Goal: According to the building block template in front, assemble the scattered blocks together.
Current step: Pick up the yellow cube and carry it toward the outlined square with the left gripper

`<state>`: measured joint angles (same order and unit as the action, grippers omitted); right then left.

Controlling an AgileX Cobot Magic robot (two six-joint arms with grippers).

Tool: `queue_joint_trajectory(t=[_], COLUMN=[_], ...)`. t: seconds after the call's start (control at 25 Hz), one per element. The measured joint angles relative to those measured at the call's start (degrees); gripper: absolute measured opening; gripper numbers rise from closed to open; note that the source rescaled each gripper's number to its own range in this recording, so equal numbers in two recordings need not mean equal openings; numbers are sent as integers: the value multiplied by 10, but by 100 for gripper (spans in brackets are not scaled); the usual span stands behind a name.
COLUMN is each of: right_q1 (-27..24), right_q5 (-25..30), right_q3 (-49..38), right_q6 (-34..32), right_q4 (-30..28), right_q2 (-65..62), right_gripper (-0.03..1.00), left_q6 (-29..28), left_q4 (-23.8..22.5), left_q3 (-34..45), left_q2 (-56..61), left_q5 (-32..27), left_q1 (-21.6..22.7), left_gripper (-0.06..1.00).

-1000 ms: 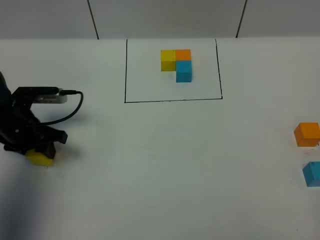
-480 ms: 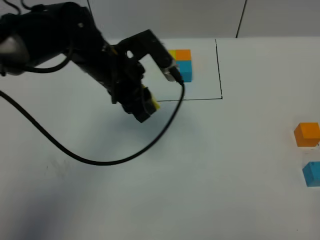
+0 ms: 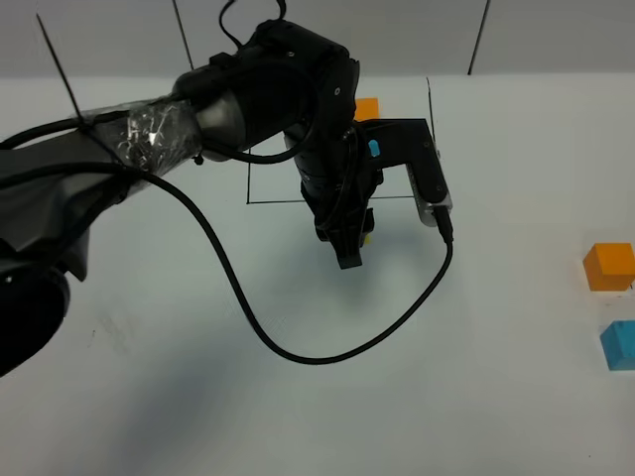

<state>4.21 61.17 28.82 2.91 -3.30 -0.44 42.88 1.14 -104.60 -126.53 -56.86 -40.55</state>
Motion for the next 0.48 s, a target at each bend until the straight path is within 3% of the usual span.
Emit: queue_joint_trajectory(t=[0.48], right_q1=[0], right_q5=[0], right_q3=[0], right_q6=[0], right_q4=[0], right_q2=[0], right_gripper=[0], left_q6=[37], left_q4=[-28], left_q3=[-3], left_q2=[-83], left_q5=[-10], left_q1=[0], left_gripper=[2])
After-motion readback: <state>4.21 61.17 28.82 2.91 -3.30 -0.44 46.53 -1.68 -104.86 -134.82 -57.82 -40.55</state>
